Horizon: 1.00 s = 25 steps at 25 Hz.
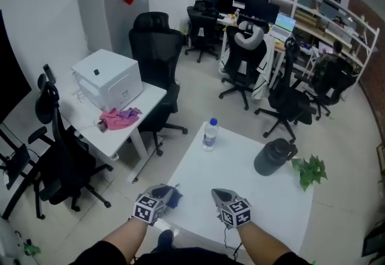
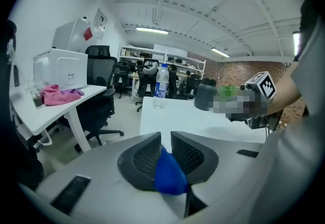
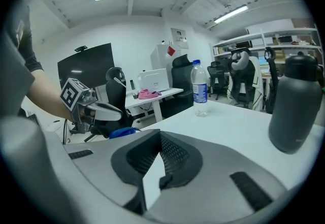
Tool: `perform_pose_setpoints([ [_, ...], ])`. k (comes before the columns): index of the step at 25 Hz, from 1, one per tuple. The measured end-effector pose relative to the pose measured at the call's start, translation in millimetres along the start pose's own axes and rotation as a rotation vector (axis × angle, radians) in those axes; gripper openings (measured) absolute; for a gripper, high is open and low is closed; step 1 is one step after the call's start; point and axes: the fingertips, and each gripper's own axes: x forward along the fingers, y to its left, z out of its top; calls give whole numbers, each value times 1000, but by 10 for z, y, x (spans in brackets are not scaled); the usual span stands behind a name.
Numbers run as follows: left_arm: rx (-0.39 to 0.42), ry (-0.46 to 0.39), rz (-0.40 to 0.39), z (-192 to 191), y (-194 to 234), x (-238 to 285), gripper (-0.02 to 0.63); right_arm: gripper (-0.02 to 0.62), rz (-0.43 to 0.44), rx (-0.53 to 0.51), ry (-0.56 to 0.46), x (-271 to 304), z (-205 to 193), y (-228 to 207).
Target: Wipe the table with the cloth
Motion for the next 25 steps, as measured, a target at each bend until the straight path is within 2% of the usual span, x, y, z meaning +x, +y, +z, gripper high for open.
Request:
perform_pose_setpoints([
  [5,3,167,-31,-399,30,20,234,9,59,-28,23,250,15,304],
  [8,52,255,-50,-576,0,105,269,9,72,-33,31,312,22,409],
  [12,138,366,-55,-814,-41,285,270,8,67,-28,37,310,-16,437],
  [15,187,423,-36,-861,-40,339,223,9,53,-21,36,241,-47,384],
  [19,217,469,-56,-839,-63,381,184,9,17,7,21,99,-81,237],
  [22,183,452,-98,-576,-251,434,177,9,-17,29,3,-50,-89,88],
  [25,172,410,-186,-169,-691,613,176,9,-64,54,-16,-257,-111,-117],
])
